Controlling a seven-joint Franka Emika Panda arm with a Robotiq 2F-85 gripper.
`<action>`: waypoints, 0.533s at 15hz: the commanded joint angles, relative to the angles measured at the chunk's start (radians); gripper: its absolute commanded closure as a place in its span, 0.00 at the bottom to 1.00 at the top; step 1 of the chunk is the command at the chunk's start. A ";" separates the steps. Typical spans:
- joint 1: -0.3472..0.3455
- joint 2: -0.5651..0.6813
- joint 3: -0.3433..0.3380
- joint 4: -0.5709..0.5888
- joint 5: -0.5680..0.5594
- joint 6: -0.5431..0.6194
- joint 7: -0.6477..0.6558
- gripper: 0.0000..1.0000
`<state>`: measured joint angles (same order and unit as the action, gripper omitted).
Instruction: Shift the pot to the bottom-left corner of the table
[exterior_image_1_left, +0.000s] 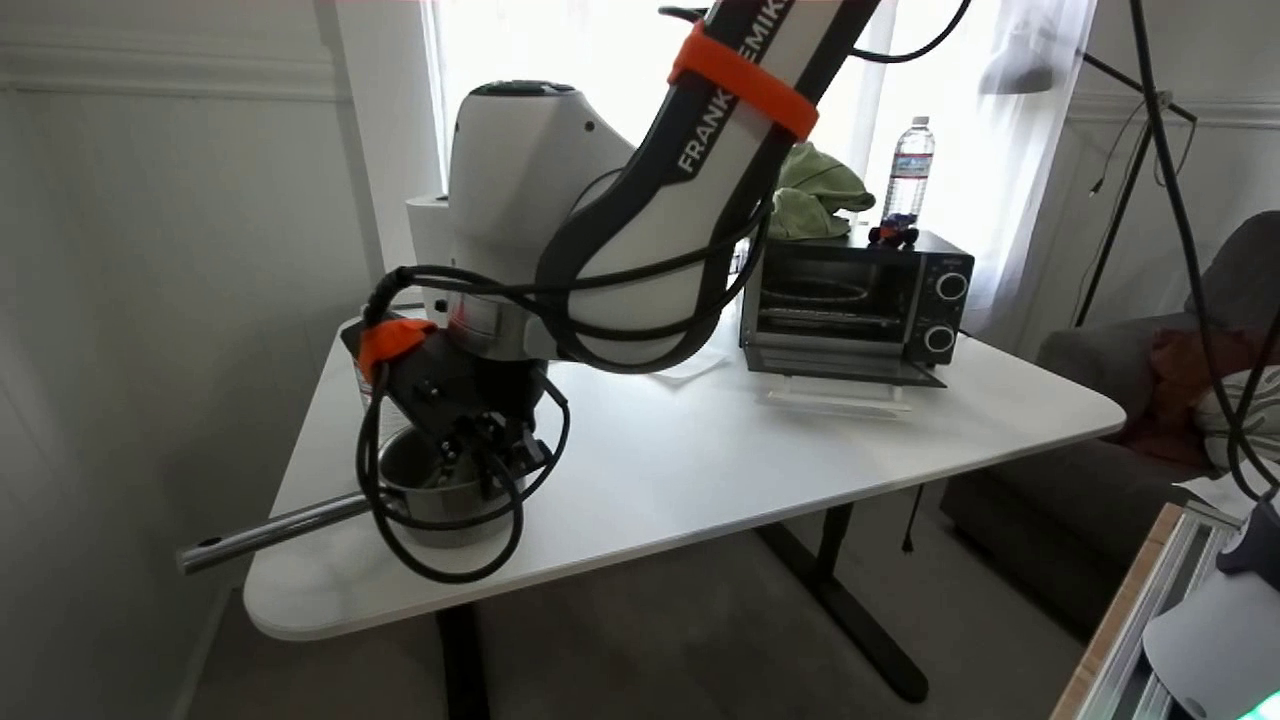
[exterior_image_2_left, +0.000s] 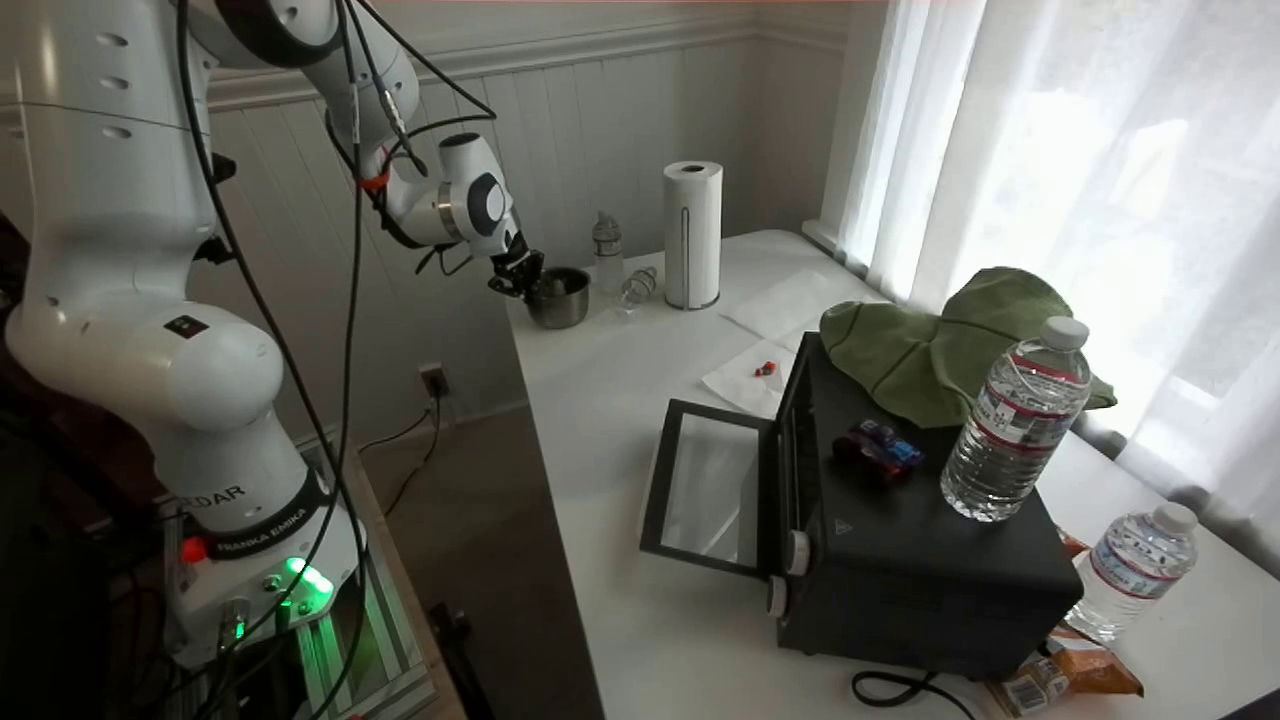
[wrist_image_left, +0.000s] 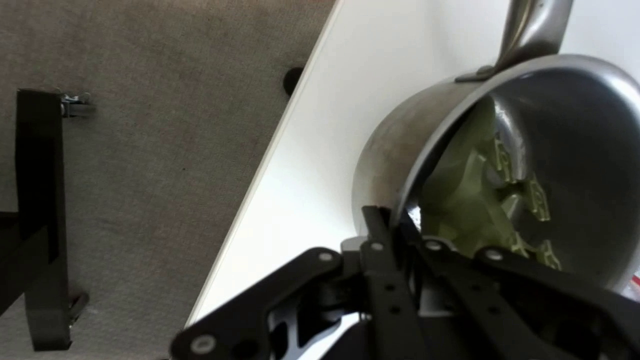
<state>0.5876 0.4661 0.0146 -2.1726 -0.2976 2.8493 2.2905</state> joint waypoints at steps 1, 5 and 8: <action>0.072 0.038 -0.071 0.057 -0.013 0.049 0.025 0.67; 0.012 -0.006 0.004 0.039 0.042 0.008 -0.162 0.40; -0.169 -0.093 0.216 -0.008 0.129 -0.082 -0.403 0.19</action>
<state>0.5721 0.4733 0.0508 -2.1280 -0.2465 2.8620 2.0823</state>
